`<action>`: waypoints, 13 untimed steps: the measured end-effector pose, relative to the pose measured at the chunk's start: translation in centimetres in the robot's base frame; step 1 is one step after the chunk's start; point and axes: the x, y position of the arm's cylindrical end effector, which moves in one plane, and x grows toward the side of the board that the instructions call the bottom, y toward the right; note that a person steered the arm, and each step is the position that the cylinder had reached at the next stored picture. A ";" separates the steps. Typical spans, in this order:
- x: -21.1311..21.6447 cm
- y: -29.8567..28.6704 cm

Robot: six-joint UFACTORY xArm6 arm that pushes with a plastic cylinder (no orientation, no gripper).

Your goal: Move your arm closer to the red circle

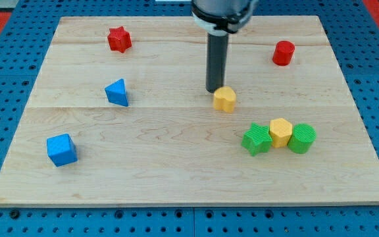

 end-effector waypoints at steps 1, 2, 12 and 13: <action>2.3 1.6; 3.3 2.1; 0.9 5.3; 0.7 5.3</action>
